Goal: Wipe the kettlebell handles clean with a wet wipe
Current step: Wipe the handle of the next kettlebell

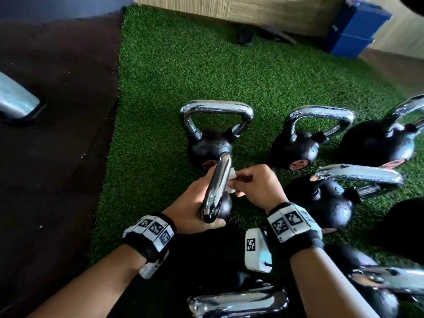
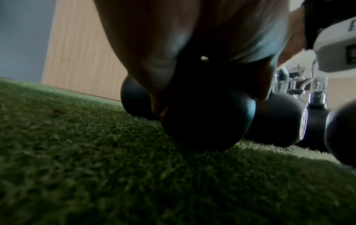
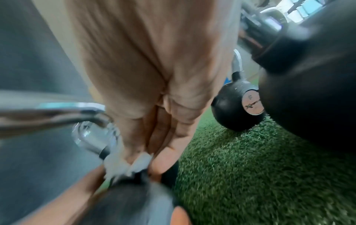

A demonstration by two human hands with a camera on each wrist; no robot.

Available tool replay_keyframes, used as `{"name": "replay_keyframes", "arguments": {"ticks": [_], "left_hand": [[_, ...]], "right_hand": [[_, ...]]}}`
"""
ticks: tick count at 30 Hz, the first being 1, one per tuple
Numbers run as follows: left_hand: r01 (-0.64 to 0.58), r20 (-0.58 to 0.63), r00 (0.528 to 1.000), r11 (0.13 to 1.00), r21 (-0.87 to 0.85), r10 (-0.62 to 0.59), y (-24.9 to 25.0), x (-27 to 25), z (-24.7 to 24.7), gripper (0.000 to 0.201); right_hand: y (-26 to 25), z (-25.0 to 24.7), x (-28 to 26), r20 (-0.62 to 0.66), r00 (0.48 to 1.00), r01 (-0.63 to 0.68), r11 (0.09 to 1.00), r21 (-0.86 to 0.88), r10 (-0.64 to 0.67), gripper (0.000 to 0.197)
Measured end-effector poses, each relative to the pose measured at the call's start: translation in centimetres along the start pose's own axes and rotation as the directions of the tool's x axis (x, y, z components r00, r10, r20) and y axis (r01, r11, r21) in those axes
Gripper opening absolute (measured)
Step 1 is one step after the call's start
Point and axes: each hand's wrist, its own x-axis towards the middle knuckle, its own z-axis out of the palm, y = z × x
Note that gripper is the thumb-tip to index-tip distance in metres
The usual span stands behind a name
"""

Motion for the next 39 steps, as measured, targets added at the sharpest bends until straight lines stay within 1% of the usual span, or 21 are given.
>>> {"name": "replay_keyframes", "arguments": {"ticks": [2,5,6,8,10,12,15,16,18,20,22,23,25,28,29,31,33,35,37,39], "left_hand": [[-0.002,0.006,1.000,1.000,0.012,0.002,-0.1,0.0,0.1,0.111],[-0.007,0.005,1.000,0.999,0.035,0.007,-0.4,0.0,0.0,0.114],[0.000,0.002,1.000,0.999,0.039,0.000,-0.3,-0.1,-0.1,0.115],[0.013,-0.005,1.000,0.999,0.049,-0.012,-0.1,-0.3,-0.2,0.117],[0.041,-0.005,0.999,0.998,0.045,-0.040,-0.5,-0.7,-0.1,0.117],[0.084,-0.011,0.996,0.995,0.052,-0.084,-0.9,-0.9,-0.1,0.118],[0.146,-0.021,0.989,0.985,0.090,-0.145,-1.1,-0.7,0.0,0.119],[0.155,-0.024,0.988,0.983,0.096,-0.153,-1.2,-0.6,0.0,0.119],[0.164,-0.024,0.986,0.982,0.095,-0.163,-1.5,-0.5,0.0,0.118],[0.190,-0.036,0.982,0.978,0.081,-0.187,-1.7,-0.6,-0.2,0.106],[0.251,-0.038,0.967,0.967,0.031,-0.250,-1.8,-0.6,-0.2,0.086],[0.281,-0.035,0.959,0.960,0.008,-0.280,-1.8,-0.6,-0.3,0.079],[0.316,-0.026,0.948,0.948,-0.031,-0.317,-1.8,-0.6,-0.5,0.075],[0.341,-0.011,0.940,0.939,-0.042,-0.341,-1.6,-0.2,-0.7,0.074],[0.351,-0.014,0.936,0.936,-0.037,-0.351,-1.5,-0.1,-0.7,0.074],[0.366,-0.021,0.930,0.930,-0.029,-0.367,-1.3,-0.1,-0.7,0.076],[0.363,-0.017,0.932,0.932,-0.024,-0.363,-1.4,-0.3,-0.6,0.082],[0.361,0.002,0.932,0.931,-0.049,-0.362,-1.4,-0.4,-0.7,0.089],[0.371,0.001,0.929,0.927,-0.064,-0.371,-1.2,-0.5,-0.9,0.090],[0.388,-0.003,0.921,0.918,-0.078,-0.390,-0.9,-0.4,-1.0,0.089]], "right_hand": [[-0.4,0.8,-0.1,-0.023,1.000,-0.009,0.995,-0.101,0.007,0.009],[-1.3,1.0,-0.1,-0.047,0.999,-0.014,0.994,-0.104,0.009,0.008],[-1.5,0.9,0.1,-0.065,0.998,0.002,0.996,-0.089,-0.008,0.007],[-1.9,0.7,0.3,-0.155,0.985,0.065,0.995,-0.070,-0.075,0.005],[-2.1,0.7,0.4,-0.233,0.962,0.133,0.990,-0.047,-0.140,0.011],[-2.1,1.1,0.3,-0.232,0.959,0.162,0.986,-0.035,-0.165,0.014],[-2.0,1.0,0.5,-0.192,0.965,0.163,0.983,-0.087,-0.177,0.015],[-2.1,0.8,0.6,-0.211,0.956,0.188,0.977,-0.099,-0.205,0.016],[-2.6,0.1,0.7,-0.280,0.917,0.260,0.959,-0.116,-0.283,0.023],[-3.4,-0.4,0.5,-0.314,0.862,0.366,0.917,-0.157,-0.398,0.029],[-4.7,-0.6,0.0,-0.269,0.805,0.487,0.847,-0.212,-0.529,0.031],[-5.3,-0.7,-0.1,-0.222,0.788,0.531,0.816,-0.227,-0.575,0.032],[-6.2,-1.0,0.3,-0.143,0.782,0.566,0.786,-0.248,-0.607,0.034],[-6.7,-1.5,0.9,-0.145,0.825,0.501,0.825,-0.260,-0.547,0.024],[-6.7,-1.6,0.8,-0.150,0.831,0.489,0.832,-0.262,-0.535,0.022],[-6.7,-1.7,0.1,-0.138,0.812,0.516,0.808,-0.286,-0.567,0.021],[-6.7,-1.6,-0.8,-0.092,0.780,0.565,0.759,-0.322,-0.619,0.024],[-6.7,-1.5,-1.6,-0.039,0.761,0.602,0.726,-0.333,-0.648,0.027],[-6.7,-1.4,-2.2,-0.006,0.761,0.617,0.727,-0.301,-0.649,0.027],[-6.5,-1.5,-2.0,-0.032,0.783,0.593,0.760,-0.264,-0.622,0.026]]}}
